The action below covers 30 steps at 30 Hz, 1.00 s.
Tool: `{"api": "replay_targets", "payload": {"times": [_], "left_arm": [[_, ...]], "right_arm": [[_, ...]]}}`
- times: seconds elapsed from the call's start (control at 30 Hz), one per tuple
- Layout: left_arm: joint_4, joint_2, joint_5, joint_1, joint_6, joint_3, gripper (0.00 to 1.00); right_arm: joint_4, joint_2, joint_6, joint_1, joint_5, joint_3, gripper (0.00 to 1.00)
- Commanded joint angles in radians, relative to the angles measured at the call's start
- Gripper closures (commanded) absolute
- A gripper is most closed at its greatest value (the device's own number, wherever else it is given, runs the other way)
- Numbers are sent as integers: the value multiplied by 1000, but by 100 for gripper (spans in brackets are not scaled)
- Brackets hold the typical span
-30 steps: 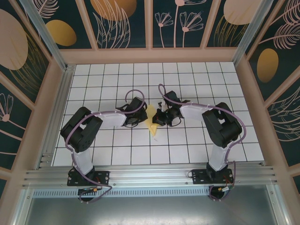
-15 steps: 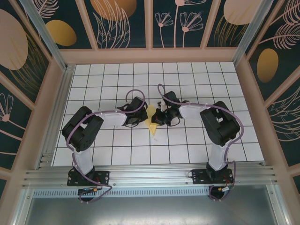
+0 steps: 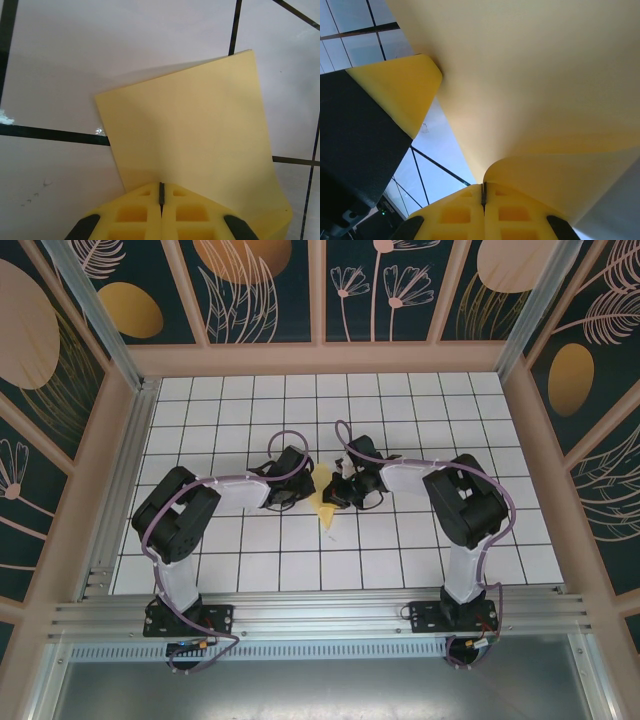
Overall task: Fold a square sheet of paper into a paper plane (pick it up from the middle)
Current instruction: Third fold the triangle at the center of the table.
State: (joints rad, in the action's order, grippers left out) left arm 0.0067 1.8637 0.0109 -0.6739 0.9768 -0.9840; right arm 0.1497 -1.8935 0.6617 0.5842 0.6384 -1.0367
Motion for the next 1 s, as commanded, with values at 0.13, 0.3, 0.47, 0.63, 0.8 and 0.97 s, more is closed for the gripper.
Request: {"api": "replay_targets", "payload": {"times": [0.13, 0.3, 0.47, 0.63, 0.8, 0.97], "left_arm": [[-18, 45, -22, 5, -12, 5, 95], [-20, 47, -23, 4, -13, 5, 95], [-19, 51, -27, 4, -15, 5, 95], [-18, 50, -28, 4, -15, 6, 95], [-18, 50, -29, 4, -14, 5, 95], [-17, 49, -30, 4, -15, 5, 95]], "right_arm": [[-34, -27, 2, -3, 40, -36, 100], [-29, -36, 0, -3, 35, -40, 100], [-15, -44, -16, -1, 33, -46, 100], [-9, -52, -22, -1, 33, -46, 100], [-9, -56, -19, -1, 23, -51, 100], [-9, -62, -17, 0, 21, -54, 100]]}}
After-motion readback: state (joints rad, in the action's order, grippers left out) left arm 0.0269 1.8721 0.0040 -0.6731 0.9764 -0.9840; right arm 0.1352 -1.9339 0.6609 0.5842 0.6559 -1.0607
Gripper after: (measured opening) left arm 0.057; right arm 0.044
